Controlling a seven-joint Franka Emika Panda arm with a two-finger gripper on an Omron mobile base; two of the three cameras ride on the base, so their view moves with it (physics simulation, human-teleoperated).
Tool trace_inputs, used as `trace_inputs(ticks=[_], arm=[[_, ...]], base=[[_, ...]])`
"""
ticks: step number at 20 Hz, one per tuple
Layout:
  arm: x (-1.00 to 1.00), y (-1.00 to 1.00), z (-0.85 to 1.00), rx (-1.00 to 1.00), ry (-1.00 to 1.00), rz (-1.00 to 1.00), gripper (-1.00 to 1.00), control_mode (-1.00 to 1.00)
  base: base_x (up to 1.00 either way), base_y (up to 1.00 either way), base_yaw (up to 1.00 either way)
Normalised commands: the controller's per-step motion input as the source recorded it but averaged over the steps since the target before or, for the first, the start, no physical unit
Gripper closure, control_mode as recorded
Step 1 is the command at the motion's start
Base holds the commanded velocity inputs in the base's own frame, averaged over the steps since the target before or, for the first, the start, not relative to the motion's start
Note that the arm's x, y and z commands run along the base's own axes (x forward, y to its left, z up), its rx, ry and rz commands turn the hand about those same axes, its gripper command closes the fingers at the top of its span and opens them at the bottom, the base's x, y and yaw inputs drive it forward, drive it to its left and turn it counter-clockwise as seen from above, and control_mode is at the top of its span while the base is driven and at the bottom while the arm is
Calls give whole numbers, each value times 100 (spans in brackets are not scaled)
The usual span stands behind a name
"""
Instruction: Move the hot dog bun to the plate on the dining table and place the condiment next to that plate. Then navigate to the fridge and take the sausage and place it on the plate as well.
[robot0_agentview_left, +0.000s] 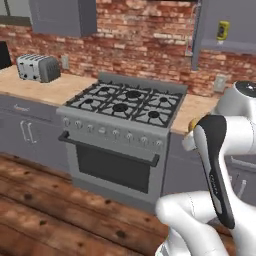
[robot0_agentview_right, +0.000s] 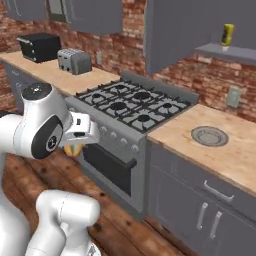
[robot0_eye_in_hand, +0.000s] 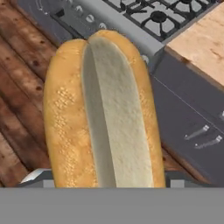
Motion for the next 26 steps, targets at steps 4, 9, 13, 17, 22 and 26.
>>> trace_inputs(ticks=[4,9,13,17,22,26], arm=[[0,0,0,0,0,0,100,100],[0,0,0,0,0,0,100,100],[0,0,0,0,0,0,100,100],[0,0,0,0,0,0,100,100],[0,0,0,0,0,0,100,100],[0,0,0,0,0,0,100,100]], base=[[-31,41,84],[-23,35,87],[-13,28,88],[-10,21,85],[-20,5,81],[-50,0,71]])
